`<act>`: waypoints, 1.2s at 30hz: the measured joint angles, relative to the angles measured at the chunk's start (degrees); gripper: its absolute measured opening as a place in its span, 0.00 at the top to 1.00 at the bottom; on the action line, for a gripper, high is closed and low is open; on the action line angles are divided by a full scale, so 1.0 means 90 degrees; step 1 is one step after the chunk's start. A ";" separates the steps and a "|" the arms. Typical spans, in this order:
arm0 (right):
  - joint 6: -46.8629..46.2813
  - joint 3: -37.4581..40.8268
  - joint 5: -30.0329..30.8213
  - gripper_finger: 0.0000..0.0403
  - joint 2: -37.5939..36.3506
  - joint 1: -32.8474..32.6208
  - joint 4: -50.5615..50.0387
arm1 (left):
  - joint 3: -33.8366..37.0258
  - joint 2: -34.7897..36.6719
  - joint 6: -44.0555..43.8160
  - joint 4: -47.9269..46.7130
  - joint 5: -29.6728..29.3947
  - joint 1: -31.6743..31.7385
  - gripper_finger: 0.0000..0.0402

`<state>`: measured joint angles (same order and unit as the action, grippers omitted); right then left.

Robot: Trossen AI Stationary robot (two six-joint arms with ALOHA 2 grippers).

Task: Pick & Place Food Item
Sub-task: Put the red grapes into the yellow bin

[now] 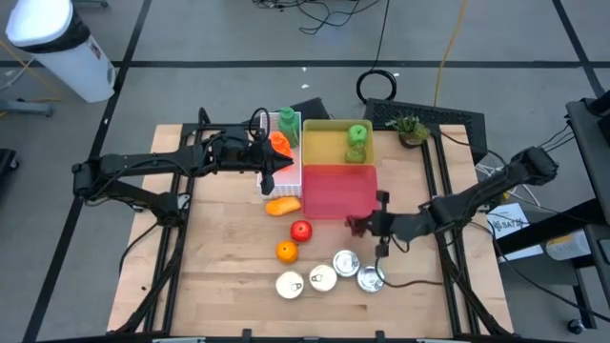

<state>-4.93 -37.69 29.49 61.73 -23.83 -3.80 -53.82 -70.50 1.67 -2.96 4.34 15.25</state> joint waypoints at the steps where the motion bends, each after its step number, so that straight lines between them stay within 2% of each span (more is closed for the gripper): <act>1: 0.0156 0.0000 0.0071 1.00 -0.0069 0.0070 0.0197 | 0.0000 0.0000 0.0000 0.0005 0.0002 -0.0002 0.88; 7: 0.1456 0.0000 0.0004 1.00 -0.0155 0.0777 0.1639 | 0.0000 0.0000 -0.0002 0.0013 0.0000 -0.0001 0.88; 10: 0.1910 0.0000 -0.0489 1.00 -0.0141 0.1367 0.2323 | 0.0000 -0.0002 0.0001 0.0016 0.0002 -0.0002 0.88; 17: 0.2161 -0.0004 -0.1488 1.00 0.0109 0.3200 0.3538 | 0.0000 0.0000 0.0114 0.0017 0.0002 -0.0002 0.88; 22: 0.2151 -0.0005 -0.2257 1.00 0.0755 0.4656 0.4617 | -0.0001 -0.0002 0.0168 0.0020 0.0000 0.0000 0.88; 26: 0.2087 -0.0005 -0.2842 1.00 0.1534 0.5550 0.5694 | 0.0000 -0.0002 0.0240 0.0020 0.0000 0.0000 0.88; 30: 0.1873 -0.0007 -0.2974 1.00 0.2304 0.6121 0.6710 | -0.0002 -0.0002 0.0243 0.0022 -0.0002 0.0000 0.88; 36: 0.1628 -0.0005 -0.2976 1.00 0.3113 0.6550 0.7003 | -0.0002 -0.0002 0.0245 0.0022 -0.0048 0.0000 0.88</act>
<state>9.72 -37.74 2.70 89.75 35.12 59.23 -53.84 -70.51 3.88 -2.76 3.91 15.25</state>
